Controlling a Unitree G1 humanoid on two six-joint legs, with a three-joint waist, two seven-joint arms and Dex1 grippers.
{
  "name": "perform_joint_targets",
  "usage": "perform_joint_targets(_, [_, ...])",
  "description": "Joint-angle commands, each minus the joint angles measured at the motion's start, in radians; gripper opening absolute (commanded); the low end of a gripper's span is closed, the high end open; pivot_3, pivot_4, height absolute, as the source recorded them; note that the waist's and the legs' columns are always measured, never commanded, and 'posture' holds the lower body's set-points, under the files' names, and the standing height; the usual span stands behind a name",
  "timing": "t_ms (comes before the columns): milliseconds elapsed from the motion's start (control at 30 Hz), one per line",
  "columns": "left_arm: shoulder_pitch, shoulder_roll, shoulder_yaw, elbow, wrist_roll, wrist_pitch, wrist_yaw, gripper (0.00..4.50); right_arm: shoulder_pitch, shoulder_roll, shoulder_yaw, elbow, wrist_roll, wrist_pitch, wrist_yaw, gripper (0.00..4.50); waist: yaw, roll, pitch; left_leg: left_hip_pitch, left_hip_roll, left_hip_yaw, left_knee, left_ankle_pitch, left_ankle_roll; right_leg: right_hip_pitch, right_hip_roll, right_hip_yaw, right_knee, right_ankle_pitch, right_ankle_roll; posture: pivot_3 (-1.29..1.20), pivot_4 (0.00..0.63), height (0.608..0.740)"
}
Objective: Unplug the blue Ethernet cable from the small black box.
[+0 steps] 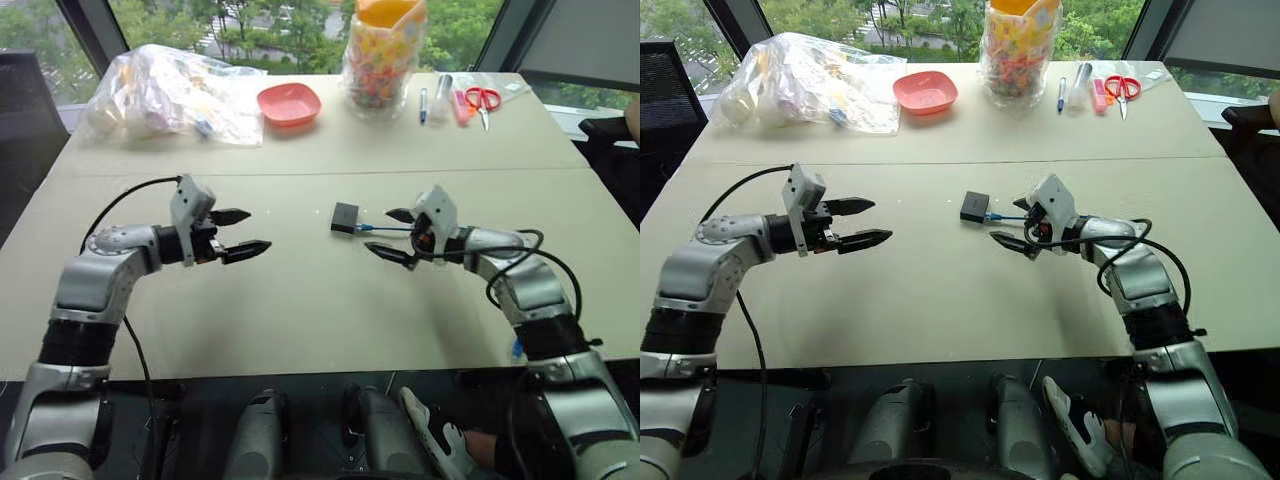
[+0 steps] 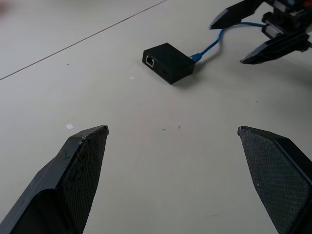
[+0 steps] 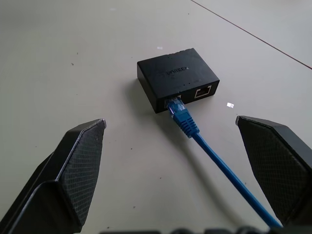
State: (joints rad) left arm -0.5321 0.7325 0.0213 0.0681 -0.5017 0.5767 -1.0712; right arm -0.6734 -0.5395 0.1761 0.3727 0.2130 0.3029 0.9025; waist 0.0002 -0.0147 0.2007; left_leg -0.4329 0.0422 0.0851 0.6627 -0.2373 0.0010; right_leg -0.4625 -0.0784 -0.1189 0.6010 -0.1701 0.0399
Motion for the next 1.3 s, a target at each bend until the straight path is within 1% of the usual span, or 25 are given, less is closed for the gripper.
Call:
perform_joint_targets(33, [-0.026, 0.043, 0.051, -0.064, -0.059, 0.053, -0.044, 4.45, -0.106, 0.031, 0.044, 0.215, -0.083, -0.135, 0.064, 4.50, -0.001, 0.000, 0.000, 0.000, 0.000, 0.001, 0.000, 0.000, 0.000, 0.000, 0.000, 0.000, 0.001, 0.000, 0.000, 0.00, 0.150, 0.740])
perform_joint_targets(100, [-0.017, 0.061, 0.064, -0.091, -0.074, 0.072, -0.047, 4.45, -0.176, 0.061, 0.053, 0.361, -0.115, -0.198, 0.078, 4.50, -0.004, 0.000, 0.000, 0.000, 0.000, 0.001, 0.000, 0.000, 0.000, 0.000, 0.000, 0.000, 0.002, 0.000, 0.001, 0.00, 0.150, 0.740])
perform_joint_targets(200, [0.020, 0.060, 0.084, -0.125, -0.071, 0.075, -0.011, 4.45, -0.264, 0.094, 0.073, 0.557, -0.163, -0.279, 0.140, 4.50, -0.014, 0.000, 0.000, 0.000, 0.000, 0.001, 0.001, 0.000, 0.000, 0.000, 0.000, 0.000, 0.002, 0.000, 0.001, 0.00, 0.150, 0.740])
perform_joint_targets(233, [0.034, 0.058, 0.091, -0.136, -0.072, 0.078, -0.002, 4.49, -0.286, 0.103, 0.075, 0.608, -0.175, -0.311, 0.157, 4.24, -0.015, 0.000, 0.000, 0.001, 0.000, 0.000, 0.001, 0.001, -0.001, 0.001, -0.001, 0.000, 0.002, 0.000, 0.001, 0.00, 0.150, 0.740])
perform_joint_targets(300, [0.057, 0.054, 0.104, -0.157, -0.081, 0.088, 0.016, 4.50, -0.323, 0.121, 0.064, 0.682, -0.187, -0.351, 0.173, 3.65, -0.017, 0.000, 0.000, 0.006, 0.000, 0.000, 0.001, 0.001, -0.001, 0.004, -0.001, 0.002, 0.004, 0.000, 0.000, 0.00, 0.150, 0.740])
perform_joint_targets(333, [0.071, 0.051, 0.111, -0.169, -0.084, 0.089, 0.029, 4.50, -0.339, 0.127, 0.065, 0.707, -0.195, -0.367, 0.192, 3.23, -0.017, 0.000, 0.000, 0.006, 0.001, 0.000, 0.001, 0.001, -0.001, 0.004, -0.001, 0.002, 0.004, 0.000, 0.000, 0.00, 0.150, 0.740])
perform_joint_targets(367, [0.088, 0.048, 0.117, -0.183, -0.086, 0.091, 0.041, 4.50, -0.352, 0.130, 0.077, 0.723, -0.213, -0.386, 0.215, 2.68, -0.017, 0.000, 0.000, 0.006, 0.001, 0.000, 0.002, 0.001, -0.001, 0.003, -0.001, 0.003, 0.006, 0.000, 0.000, 0.00, 0.150, 0.740])
perform_joint_targets(400, [0.099, 0.046, 0.120, -0.192, -0.087, 0.091, 0.049, 4.50, -0.360, 0.132, 0.085, 0.735, -0.228, -0.402, 0.232, 2.28, -0.017, 0.000, 0.000, 0.006, 0.001, 0.000, 0.002, 0.001, -0.001, 0.003, -0.001, 0.003, 0.008, 0.000, 0.001, 0.00, 0.150, 0.740])
perform_joint_targets(433, [0.107, 0.045, 0.123, -0.197, -0.089, 0.092, 0.055, 4.50, -0.366, 0.133, 0.091, 0.745, -0.241, -0.414, 0.248, 1.77, -0.016, 0.000, 0.000, 0.007, 0.001, 0.001, 0.002, 0.001, -0.001, 0.003, -0.002, 0.004, 0.009, 0.000, 0.001, 0.00, 0.150, 0.740])
perform_joint_targets(467, [0.107, 0.045, 0.123, -0.194, -0.089, 0.090, 0.057, 4.50, -0.370, 0.133, 0.099, 0.750, -0.258, -0.421, 0.256, 1.18, -0.013, 0.000, 0.000, 0.007, 0.001, 0.000, 0.002, 0.001, -0.002, 0.003, -0.002, 0.004, 0.010, -0.001, 0.001, 0.00, 0.150, 0.740])
perform_joint_targets(533, [0.081, 0.036, 0.111, -0.162, -0.079, 0.074, 0.060, 4.50, -0.366, 0.126, 0.121, 0.742, -0.300, -0.448, 0.257, 0.25, -0.012, 0.000, 0.000, 0.008, 0.001, 0.000, 0.002, 0.002, -0.003, 0.003, -0.001, 0.004, 0.011, -0.001, 0.001, 0.00, 0.150, 0.740])
perform_joint_targets(567, [0.064, 0.028, 0.102, -0.142, -0.072, 0.063, 0.060, 4.50, -0.360, 0.122, 0.134, 0.733, -0.322, -0.464, 0.254, 0.08, -0.012, 0.000, 0.000, 0.008, 0.001, 0.000, 0.003, 0.002, -0.003, 0.003, -0.001, 0.004, 0.012, -0.001, 0.000, 0.00, 0.150, 0.740])
perform_joint_targets(633, [-0.020, -0.032, 0.081, -0.031, -0.055, 0.031, 0.076, 4.50, -0.346, 0.110, 0.149, 0.682, -0.375, -0.534, 0.157, 0.08, -0.006, 0.001, -0.001, 0.008, 0.001, 0.000, 0.003, 0.002, -0.004, 0.003, -0.002, 0.004, 0.012, -0.001, 0.000, 0.00, 0.150, 0.740])
perform_joint_targets(700, [-0.090, -0.083, 0.060, 0.084, -0.039, 0.000, 0.055, 4.50, -0.331, 0.095, 0.157, 0.617, -0.425, -0.619, 0.052, 0.08, -0.008, 0.000, -0.001, 0.008, 0.000, 0.000, 0.004, 0.003, -0.004, 0.004, -0.002, 0.003, 0.013, -0.001, 0.000, 0.00, 0.150, 0.740])
perform_joint_targets(767, [-0.171, -0.133, 0.036, 0.221, -0.031, -0.010, 0.003, 4.50, -0.312, 0.075, 0.156, 0.529, -0.487, -0.706, -0.090, 0.08, -0.011, 0.000, -0.001, 0.008, -0.001, 0.001, 0.004, 0.003, -0.005, 0.004, -0.002, 0.005, 0.013, 0.000, 0.000, 0.00, 0.150, 0.740])
perform_joint_targets(867, [-0.288, -0.210, 0.043, 0.415, -0.049, 0.004, -0.054, 4.50, -0.277, 0.040, 0.165, 0.409, -0.568, -0.767, -0.203, 0.08, -0.013, 0.000, -0.001, 0.007, -0.003, 0.003, 0.004, 0.004, -0.005, 0.002, -0.002, 0.005, 0.014, 0.000, 0.001, 0.00, 0.150, 0.740])
perform_joint_targets(933, [-0.367, -0.256, 0.056, 0.565, -0.033, -0.021, -0.066, 4.50, -0.249, 0.022, 0.160, 0.333, -0.598, -0.757, -0.247, 0.08, -0.013, 0.000, -0.001, 0.006, -0.004, 0.003, 0.004, 0.004, -0.005, 0.001, -0.002, 0.005, 0.014, 0.000, 0.001, 0.00, 0.150, 0.740])
perform_joint_targets(1067, [-0.499, -0.304, 0.060, 0.801, 0.022, -0.114, -0.083, 4.50, -0.199, 0.006, 0.132, 0.193, -0.609, -0.727, -0.305, 0.08, -0.019, -0.001, 0.000, 0.007, -0.004, 0.004, 0.003, 0.004, -0.005, 0.001, -0.002, 0.005, 0.014, -0.001, 0.002, 0.00, 0.150, 0.740])
perform_joint_targets(1167, [-0.571, -0.330, 0.058, 0.927, 0.060, -0.177, -0.105, 4.50, -0.162, 0.002, 0.116, 0.092, -0.601, -0.694, -0.317, 0.08, -0.017, -0.001, 0.000, 0.007, -0.004, 0.004, 0.003, 0.004, -0.005, 0.001, -0.002, 0.004, 0.014, -0.001, 0.002, 0.00, 0.150, 0.740])
perform_joint_targets(1300, [-0.637, -0.370, 0.054, 1.039, 0.110, -0.253, -0.140, 4.50, -0.120, 0.010, 0.096, -0.046, -0.581, -0.620, -0.304, 0.08, -0.013, -0.001, 0.000, 0.006, -0.004, 0.003, 0.003, 0.004, -0.005, 0.001, -0.002, 0.005, 0.014, -0.001, 0.002, 0.00, 0.150, 0.740])
